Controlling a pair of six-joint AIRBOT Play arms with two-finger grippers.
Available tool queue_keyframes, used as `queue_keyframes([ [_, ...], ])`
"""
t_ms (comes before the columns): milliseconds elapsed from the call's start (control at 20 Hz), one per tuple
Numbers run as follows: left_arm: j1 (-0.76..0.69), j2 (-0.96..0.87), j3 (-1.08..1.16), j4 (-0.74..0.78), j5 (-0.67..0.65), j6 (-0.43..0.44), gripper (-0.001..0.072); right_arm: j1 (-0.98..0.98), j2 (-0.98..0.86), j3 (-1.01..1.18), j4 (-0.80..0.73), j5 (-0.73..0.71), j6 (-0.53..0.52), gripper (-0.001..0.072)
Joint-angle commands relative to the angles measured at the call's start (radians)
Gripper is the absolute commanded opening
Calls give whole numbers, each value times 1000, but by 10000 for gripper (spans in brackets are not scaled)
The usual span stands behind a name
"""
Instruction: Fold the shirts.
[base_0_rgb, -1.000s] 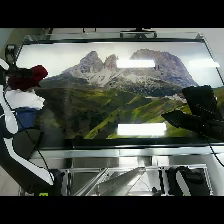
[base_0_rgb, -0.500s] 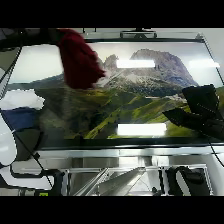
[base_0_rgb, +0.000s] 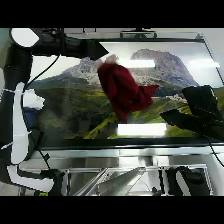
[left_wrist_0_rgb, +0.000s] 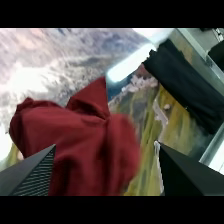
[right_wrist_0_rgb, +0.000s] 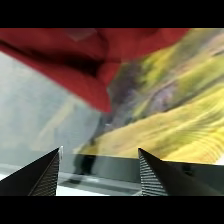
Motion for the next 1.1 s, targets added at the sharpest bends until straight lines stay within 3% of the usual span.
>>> queue_keyframes([
  [0,72,-26,0,10,-151,-82,717,-1,-4,0,-85,-2,-7,533],
  [100,143,-17,-52,86,-323,-113,712,-1,-38,0,-152,-2,-7,533],
  [200,182,28,-224,102,-379,-105,712,0,-113,0,-156,-17,-19,533],
  [300,190,91,-456,102,-305,-47,711,0,-204,0,-109,-50,-64,532],
  [400,190,139,-671,100,-142,2,711,2,-303,0,-7,-108,-153,532],
  [550,188,126,-859,52,17,98,709,33,-479,0,198,-161,-346,530],
  [750,188,-4,-872,-123,85,200,693,185,-709,0,373,-331,-473,530],
  [900,189,-114,-759,-124,70,200,693,272,-852,1,521,-423,-569,530],
  [1050,187,-204,-629,-98,73,178,692,310,-956,32,703,-424,-681,529],
])
